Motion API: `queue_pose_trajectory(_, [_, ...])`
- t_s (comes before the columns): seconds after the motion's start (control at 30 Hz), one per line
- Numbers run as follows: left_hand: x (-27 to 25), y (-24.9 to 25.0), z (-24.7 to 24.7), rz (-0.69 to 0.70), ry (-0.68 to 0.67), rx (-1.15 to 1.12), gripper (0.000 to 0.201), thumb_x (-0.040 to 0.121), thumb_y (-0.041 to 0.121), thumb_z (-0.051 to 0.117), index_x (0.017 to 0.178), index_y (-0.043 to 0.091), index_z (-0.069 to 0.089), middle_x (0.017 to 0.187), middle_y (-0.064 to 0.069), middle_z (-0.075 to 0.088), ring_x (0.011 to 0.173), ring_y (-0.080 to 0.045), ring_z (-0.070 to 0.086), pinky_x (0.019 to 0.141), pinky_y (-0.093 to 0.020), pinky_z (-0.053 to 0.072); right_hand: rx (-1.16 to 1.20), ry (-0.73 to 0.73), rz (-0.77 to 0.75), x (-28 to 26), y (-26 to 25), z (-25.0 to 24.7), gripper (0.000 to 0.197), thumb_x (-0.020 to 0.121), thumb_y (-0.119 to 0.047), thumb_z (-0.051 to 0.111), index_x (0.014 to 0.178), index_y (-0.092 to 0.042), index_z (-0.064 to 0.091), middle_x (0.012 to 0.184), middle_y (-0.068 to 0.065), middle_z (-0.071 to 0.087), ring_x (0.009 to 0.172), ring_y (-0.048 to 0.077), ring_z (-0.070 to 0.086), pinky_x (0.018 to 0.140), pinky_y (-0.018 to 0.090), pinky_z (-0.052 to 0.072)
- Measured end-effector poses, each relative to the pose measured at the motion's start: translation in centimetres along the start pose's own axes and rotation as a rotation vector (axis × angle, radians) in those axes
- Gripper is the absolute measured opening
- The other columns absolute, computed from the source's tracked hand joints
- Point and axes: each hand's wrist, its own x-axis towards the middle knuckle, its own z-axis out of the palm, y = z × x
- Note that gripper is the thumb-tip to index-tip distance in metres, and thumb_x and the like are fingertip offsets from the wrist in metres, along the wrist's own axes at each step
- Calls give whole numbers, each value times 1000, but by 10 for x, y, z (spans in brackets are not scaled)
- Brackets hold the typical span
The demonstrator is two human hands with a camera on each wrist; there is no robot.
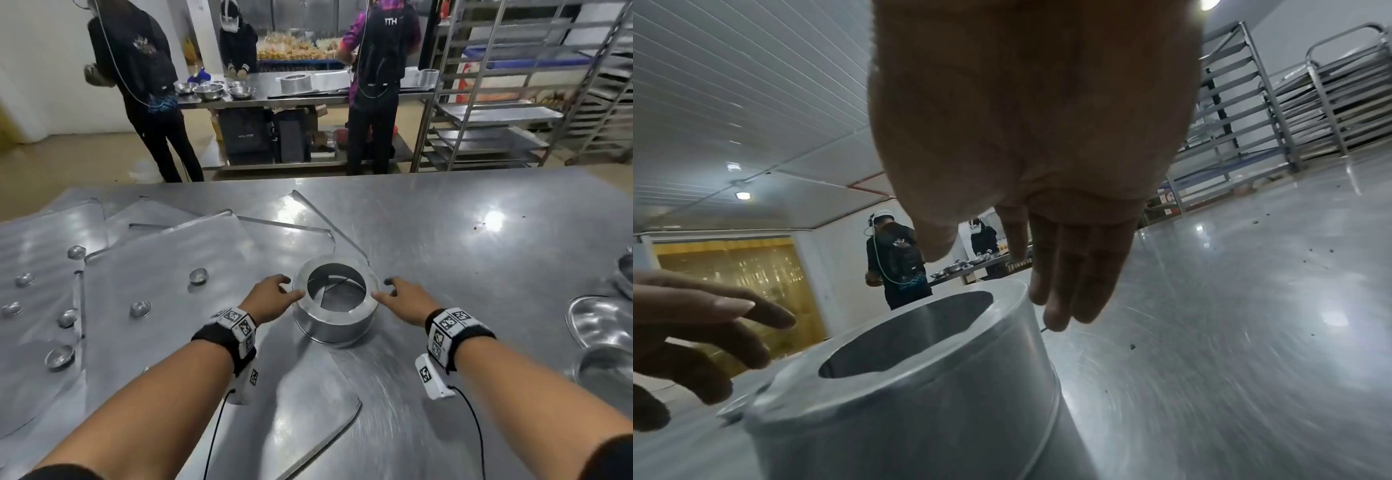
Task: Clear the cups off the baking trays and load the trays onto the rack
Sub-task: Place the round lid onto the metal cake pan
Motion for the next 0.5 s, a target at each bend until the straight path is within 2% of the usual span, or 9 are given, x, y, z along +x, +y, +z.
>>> queue_pose_trajectory(0.1, [17, -4, 9, -35, -31, -14, 73, 85, 55, 70, 143, 17, 49, 119, -6, 68, 105, -23, 64, 96, -38, 52, 3, -35, 23, 18, 2, 3, 76, 91, -66, 55, 149, -19, 41, 134, 7, 62, 117, 26, 62, 98, 37, 46])
queue_pose_trajectory(0.17, [26, -9, 18, -63, -66, -55, 77, 80, 58, 72, 143, 20, 48, 117, -4, 69, 105, -22, 65, 95, -40, 53, 39, -72, 35, 28, 4, 7, 78, 88, -66, 58, 148, -18, 42, 128, 5, 66, 110, 24, 65, 95, 35, 48])
queue_pose_trajectory(0.2, [29, -12, 22, -73, -74, -80, 78, 78, 59, 73, 142, 23, 49, 114, -2, 70, 101, -21, 65, 92, -39, 54, 55, -77, 39, 31, 5, 9, 79, 87, -66, 60, 148, -18, 43, 126, 4, 67, 106, 23, 66, 94, 35, 49])
queue_pose_trajectory(0.27, [35, -17, 27, -80, -86, -138, 75, 76, 58, 76, 139, 26, 50, 104, -1, 71, 86, -17, 65, 75, -34, 54, 75, -83, 28, 37, 8, 13, 79, 86, -64, 63, 148, -20, 41, 122, 3, 68, 103, 22, 68, 94, 36, 51])
queue_pose_trajectory(0.33, [39, -23, 31, -89, -119, -182, 72, 76, 54, 80, 136, 26, 52, 94, 1, 70, 74, -13, 61, 61, -29, 48, 101, -83, 24, 42, 13, 16, 89, 84, -61, 68, 153, -21, 29, 120, 4, 69, 102, 23, 68, 93, 38, 53])
queue_pose_trajectory(0.4, [40, -26, 34, -82, -149, -211, 70, 78, 48, 82, 137, 25, 52, 90, 2, 69, 71, -10, 60, 56, -24, 44, 159, -95, 42, 46, 18, 21, 98, 82, -56, 73, 157, -21, 21, 115, 4, 69, 98, 23, 69, 88, 39, 55])
queue_pose_trajectory(0.5, [39, -27, 35, -81, -165, -254, 64, 82, 44, 80, 136, 31, 49, 92, 1, 71, 72, -10, 62, 57, -23, 45, 233, -142, 62, 47, 23, 26, 80, 84, -54, 73, 150, -24, 38, 106, 0, 70, 86, 18, 71, 74, 35, 59])
